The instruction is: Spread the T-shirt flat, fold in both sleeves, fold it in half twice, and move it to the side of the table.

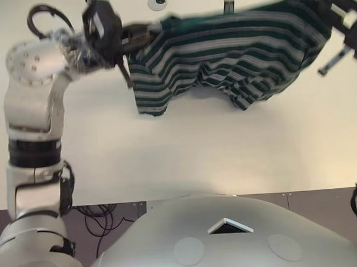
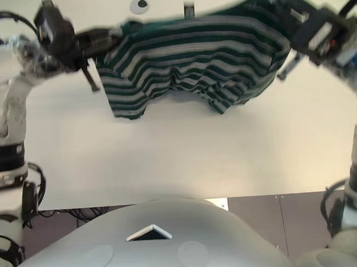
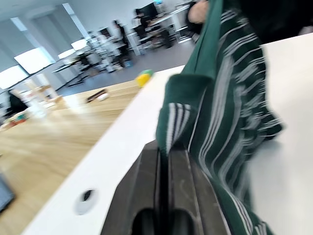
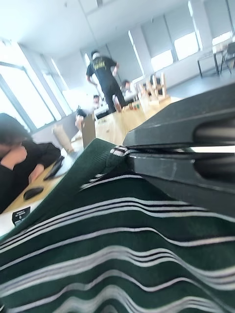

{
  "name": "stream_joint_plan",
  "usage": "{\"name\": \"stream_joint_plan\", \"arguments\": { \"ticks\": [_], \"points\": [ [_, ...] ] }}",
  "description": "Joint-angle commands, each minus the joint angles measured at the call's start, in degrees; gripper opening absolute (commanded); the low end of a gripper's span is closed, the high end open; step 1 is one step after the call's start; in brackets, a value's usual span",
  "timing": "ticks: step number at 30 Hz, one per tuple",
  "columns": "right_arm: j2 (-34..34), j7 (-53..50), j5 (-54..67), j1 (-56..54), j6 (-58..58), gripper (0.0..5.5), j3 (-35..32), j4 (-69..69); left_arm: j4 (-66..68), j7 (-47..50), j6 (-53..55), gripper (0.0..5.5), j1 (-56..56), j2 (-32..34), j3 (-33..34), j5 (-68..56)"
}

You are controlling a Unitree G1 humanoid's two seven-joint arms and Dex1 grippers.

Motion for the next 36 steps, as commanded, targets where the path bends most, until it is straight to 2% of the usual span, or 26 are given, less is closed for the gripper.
{"name": "stream_joint_plan", "arguments": {
  "ticks": [1,7,11,14,19,25,28,31,36],
  "points": [
    [0.6,0.5,-4.7,-21.2,-2.5,0.0,7.5,16.6,20.4,4.7,-3.2,0.05,-18.4,-4.2,-0.2,5.9],
    [1.9,-0.2,-11.6,-42.9,-12.7,0.0,15.1,43.6,53.2,8.2,-15.2,0.05,-39.6,-7.7,-1.9,14.7],
    [3.5,-6.3,-18.6,-56.2,-20.3,0.0,19.4,62.5,68.9,13.1,-20.6,0.05,-50.0,-8.9,-2.0,19.4],
    [4.7,-14.5,-25.3,-64.4,-24.2,0.0,23.2,74.3,74.6,18.0,-23.0,0.05,-54.4,-9.0,-1.9,22.3],
    [3.8,-32.7,-38.0,-73.3,-23.0,0.0,30.7,86.4,78.1,26.5,-25.7,0.05,-58.7,-8.8,-3.2,28.1],
    [3.1,-37.9,-42.2,-75.2,-24.8,0.0,33.7,88.8,78.9,27.7,-27.1,0.05,-60.9,-7.1,-2.0,29.8],
    [1.4,-34.5,-41.9,-72.6,-29.7,0.0,34.4,85.5,78.2,22.9,-29.6,0.05,-59.9,-6.0,-2.3,30.1],
    [-3.0,-29.5,-41.3,-66.6,-35.6,0.0,34.5,77.5,76.6,13.3,-33.0,0.05,-56.7,-4.2,-3.1,30.3],
    [-13.6,-15.2,-31.6,-45.2,-40.0,0.0,30.4,53.1,66.4,-16.6,-37.5,0.05,-45.4,0.2,-2.4,23.2]
  ]
}}
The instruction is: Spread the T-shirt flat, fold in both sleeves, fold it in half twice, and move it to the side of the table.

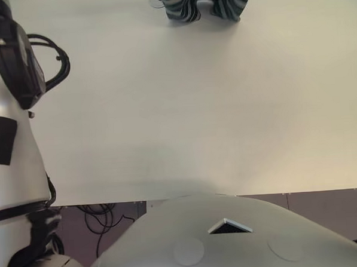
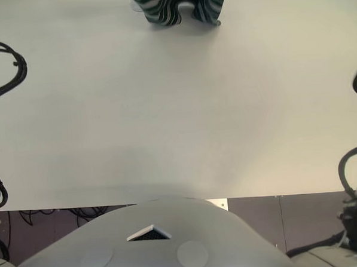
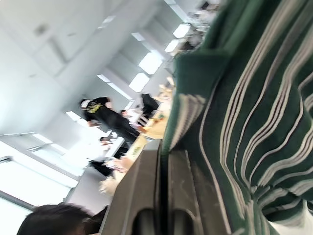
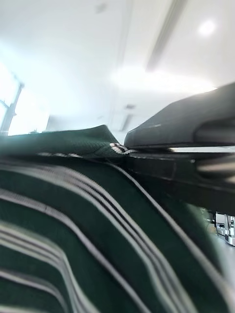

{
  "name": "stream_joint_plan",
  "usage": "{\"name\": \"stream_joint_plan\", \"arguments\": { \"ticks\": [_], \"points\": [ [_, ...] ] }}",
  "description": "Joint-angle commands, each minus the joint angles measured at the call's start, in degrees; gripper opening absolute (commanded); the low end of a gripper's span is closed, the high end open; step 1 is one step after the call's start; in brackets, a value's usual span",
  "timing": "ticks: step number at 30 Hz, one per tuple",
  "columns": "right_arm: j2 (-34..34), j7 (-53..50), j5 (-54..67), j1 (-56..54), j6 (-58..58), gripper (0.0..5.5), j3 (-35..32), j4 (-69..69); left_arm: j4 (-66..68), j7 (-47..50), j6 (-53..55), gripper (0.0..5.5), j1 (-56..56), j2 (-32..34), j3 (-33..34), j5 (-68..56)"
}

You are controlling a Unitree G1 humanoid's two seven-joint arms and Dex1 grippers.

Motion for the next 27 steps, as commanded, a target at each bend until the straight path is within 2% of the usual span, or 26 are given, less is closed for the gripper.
{"name": "stream_joint_plan", "arguments": {
  "ticks": [1,3,6,9,11,14,17,20,22,27],
  "points": [
    [-10.4,12.9,10.1,19.0,-0.4,0.0,-4.4,-20.8,-10.7,-22.7,-0.1,0.05,10.4,5.0,0.5,-6.3],
    [-15.7,19.3,17.9,30.5,3.3,0.0,-7.9,-33.6,-22.4,-33.0,6.5,0.05,17.2,7.5,1.2,-12.5],
    [-20.9,26.6,29.3,44.4,11.8,0.0,-14.3,-50.1,-41.1,-41.6,18.4,0.05,27.0,11.6,2.4,-21.1],
    [-24.4,33.0,40.1,59.6,21.6,0.0,-20.4,-66.5,-59.3,-43.9,27.1,0.05,39.6,18.7,1.1,-27.7],
    [-25.7,37.8,44.1,73.2,27.1,0.0,-24.3,-77.8,-70.4,-44.1,29.0,0.05,49.9,23.7,-1.0,-29.6],
    [-23.6,41.6,45.3,87.7,34.5,0.0,-28.4,-89.4,-81.0,-43.6,30.1,0.05,60.8,26.0,-2.1,-28.4],
    [-21.1,43.6,44.4,97.2,39.7,0.0,-29.7,-94.8,-89.8,-41.4,31.4,0.05,70.5,27.3,-3.2,-28.0],
    [-18.7,42.8,40.6,103.5,42.3,0.0,-27.5,-96.2,-94.9,-38.0,31.9,0.05,77.9,27.3,-5.0,-26.0],
    [-16.9,41.9,38.6,106.2,43.3,0.0,-25.1,-96.4,-95.8,-36.2,31.4,0.43,81.5,27.1,-5.9,-25.1],
    [-13.1,41.2,37.9,113.8,43.4,0.97,-23.1,-96.8,-99.0,-34.7,30.6,1.22,91.4,29.1,-4.8,-26.9]
  ]
}}
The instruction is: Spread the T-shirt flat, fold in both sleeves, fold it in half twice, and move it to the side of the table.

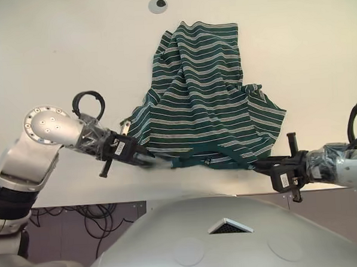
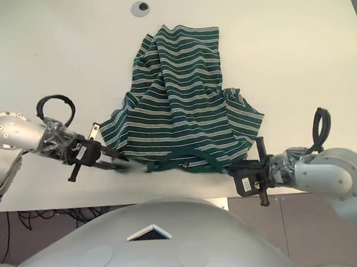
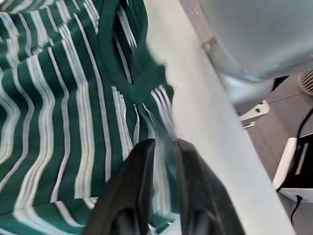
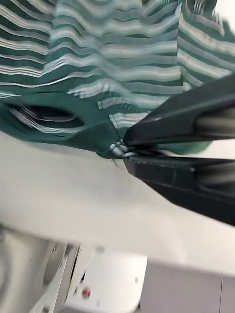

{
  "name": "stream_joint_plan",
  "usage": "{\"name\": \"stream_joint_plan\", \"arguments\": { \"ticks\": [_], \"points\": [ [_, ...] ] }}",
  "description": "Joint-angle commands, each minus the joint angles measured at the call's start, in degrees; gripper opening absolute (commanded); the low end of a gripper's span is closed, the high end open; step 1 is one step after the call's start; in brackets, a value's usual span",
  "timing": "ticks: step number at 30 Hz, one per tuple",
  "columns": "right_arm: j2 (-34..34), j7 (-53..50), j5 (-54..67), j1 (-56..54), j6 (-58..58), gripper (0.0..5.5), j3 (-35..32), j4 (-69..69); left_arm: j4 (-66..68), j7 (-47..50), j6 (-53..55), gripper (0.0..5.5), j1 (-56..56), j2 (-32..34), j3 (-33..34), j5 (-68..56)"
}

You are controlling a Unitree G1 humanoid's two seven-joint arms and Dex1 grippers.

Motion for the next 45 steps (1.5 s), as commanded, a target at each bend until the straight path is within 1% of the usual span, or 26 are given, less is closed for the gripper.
{"name": "stream_joint_plan", "arguments": {
  "ticks": [1,4,5,7,9,11,13,14,16,17,18,19,21,22,24,26,28,30,32,35,37,40,45],
  "points": [
    [2.1,0.2,1.0,5.9,-0.4,1.15,-1.6,-1.2,-3.0,0.8,-1.2,1.3,5.9,2.1,2.4,-2.1],
    [4.2,1.2,4.5,9.7,-2.0,1.63,-5.8,-1.8,-5.2,0.4,-1.7,1.3,9.6,2.3,6.6,-7.3],
    [6.0,1.8,10.2,9.6,-2.3,1.67,-9.0,-2.6,-5.8,0.6,0.1,1.3,9.3,1.2,9.6,-13.1],
    [9.6,1.3,24.5,7.1,-0.9,1.67,-14.0,-4.3,-5.5,4.6,4.5,1.3,5.9,-2.2,13.7,-21.6],
    [12.5,-2.8,39.2,0.8,1.8,1.67,-16.6,-3.5,-1.4,15.2,9.6,1.3,-2.3,-8.5,13.3,-21.4],
    [15.4,-9.3,48.3,-8.0,5.0,1.32,-15.4,-0.4,4.6,23.5,10.2,0.98,-8.7,-14.2,10.8,-15.6],
    [20.4,-17.1,54.5,-16.6,8.8,1.08,-11.2,3.2,10.4,29.6,9.2,0.78,-13.3,-19.0,8.1,-9.8],
    [23.5,-20.6,54.1,-20.2,10.4,0.91,-8.6,5.1,13.3,32.1,9.0,0.61,-15.7,-20.9,7.0,-7.4],
    [31.6,-28.7,49.0,-26.6,13.7,0.61,-1.8,10.9,24.4,38.5,3.3,0.34,-22.4,-24.8,2.1,3.6],
    [35.8,-32.5,47.7,-29.5,15.1,0.38,0.7,14.7,30.8,41.8,0.5,0.12,-25.6,-27.1,0.0,8.3],
    [39.9,-36.0,44.7,-32.8,15.9,0.2,2.9,20.4,38.5,44.9,-1.8,0.01,-29.1,-30.4,-1.5,11.3],
    [42.8,-38.4,39.3,-36.2,15.3,0.07,5.7,26.6,46.6,48.4,-3.8,0.0,-32.5,-33.7,-2.1,13.5],
    [46.7,-40.4,28.9,-41.5,12.5,0.03,11.1,37.7,60.4,54.7,-8.2,0.0,-38.3,-38.3,-2.5,17.3],
    [48.6,-40.3,26.4,-43.1,10.7,0.03,12.3,42.5,66.1,56.8,-9.6,0.0,-41.0,-40.0,-1.8,17.8],
    [51.7,-40.4,23.6,-45.0,8.0,0.03,13.0,49.8,74.0,57.9,-10.8,0.0,-45.1,-43.2,0.1,16.5],
    [53.0,-40.2,18.8,-46.3,5.5,0.03,14.9,56.5,81.2,56.0,-11.1,0.0,-48.4,-47.0,2.8,13.4],
    [54.3,-39.9,15.9,-47.4,4.0,0.03,15.2,62.0,87.7,55.0,-11.7,0.0,-50.7,-49.7,4.9,12.0],
    [55.4,-39.4,13.9,-48.6,3.1,0.03,14.6,66.1,92.8,55.9,-12.7,0.0,-52.4,-50.7,5.7,13.2],
    [55.6,-40.4,11.1,-50.1,1.9,0.03,14.5,70.4,96.9,59.1,-12.0,0.0,-53.8,-51.2,6.9,14.1],
    [55.5,-41.1,7.9,-50.6,0.9,0.03,14.0,73.1,100.0,60.2,-10.1,0.0,-53.7,-51.2,6.8,16.1],
    [55.3,-41.8,7.0,-50.4,0.5,0.03,12.3,73.9,100.8,61.6,-9.3,0.0,-53.3,-50.7,6.7,17.6],
    [55.1,-41.8,6.7,-50.0,0.5,0.03,10.7,74.0,101.3,63.4,-9.0,0.0,-53.0,-48.9,7.7,18.4],
    [55.6,-40.4,5.5,-49.7,2.8,0.03,10.5,74.6,102.0,66.0,-8.7,0.0,-52.4,-45.1,10.4,18.7]
  ]
}}
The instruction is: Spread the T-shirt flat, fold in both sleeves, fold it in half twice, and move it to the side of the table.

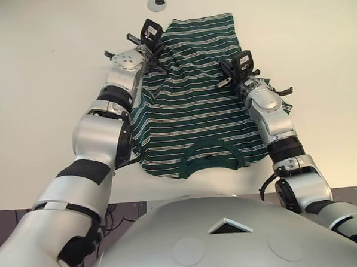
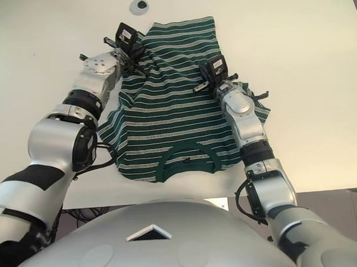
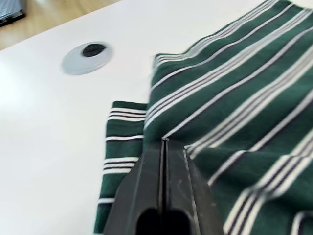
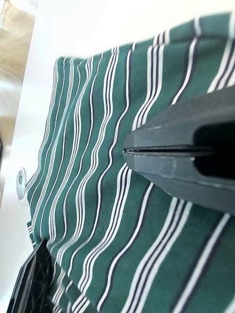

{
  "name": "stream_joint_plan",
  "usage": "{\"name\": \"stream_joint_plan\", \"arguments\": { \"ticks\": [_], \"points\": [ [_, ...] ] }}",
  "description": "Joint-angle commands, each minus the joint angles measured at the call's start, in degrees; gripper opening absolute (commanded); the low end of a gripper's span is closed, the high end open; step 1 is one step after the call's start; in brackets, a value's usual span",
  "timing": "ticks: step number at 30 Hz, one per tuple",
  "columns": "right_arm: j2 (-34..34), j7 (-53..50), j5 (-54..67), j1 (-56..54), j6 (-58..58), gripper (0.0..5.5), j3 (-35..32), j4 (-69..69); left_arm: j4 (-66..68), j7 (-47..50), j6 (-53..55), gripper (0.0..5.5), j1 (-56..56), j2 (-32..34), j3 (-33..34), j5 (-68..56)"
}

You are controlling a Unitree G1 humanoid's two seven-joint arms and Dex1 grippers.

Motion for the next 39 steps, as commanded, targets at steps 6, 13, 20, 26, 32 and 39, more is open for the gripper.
{"name": "stream_joint_plan", "arguments": {
  "ticks": [6,13,20,26,32,39],
  "points": [
    [-0.4,2.7,-2.7,3.2,5.4,0.03,0.5,3.0,2.4,2.6,3.3,0.0,1.8,5.3,5.1,0.3],
    [-0.1,3.9,-3.8,4.8,6.5,0.03,0.8,0.8,2.3,2.5,2.7,0.0,2.1,5.6,6.9,0.8],
    [1.2,0.8,-4.1,5.4,-1.2,0.03,-1.0,-6.2,-0.5,-4.2,-7.3,0.0,0.4,6.0,13.5,-5.0],
    [1.3,-4.3,-9.6,5.5,-3.0,0.03,-0.4,-5.9,-21.9,-25.0,0.7,0.0,16.9,14.1,12.4,-9.2],
    [-0.7,-8.9,-12.1,6.1,0.4,0.0,-3.2,-3.1,-62.7,-41.4,22.3,0.8,46.0,29.0,13.1,-18.5],
    [-3.7,-12.2,-12.5,4.4,-0.4,0.0,-7.5,1.9,-79.4,-44.9,34.8,1.73,59.9,35.8,15.3,-24.6]
  ]
}}
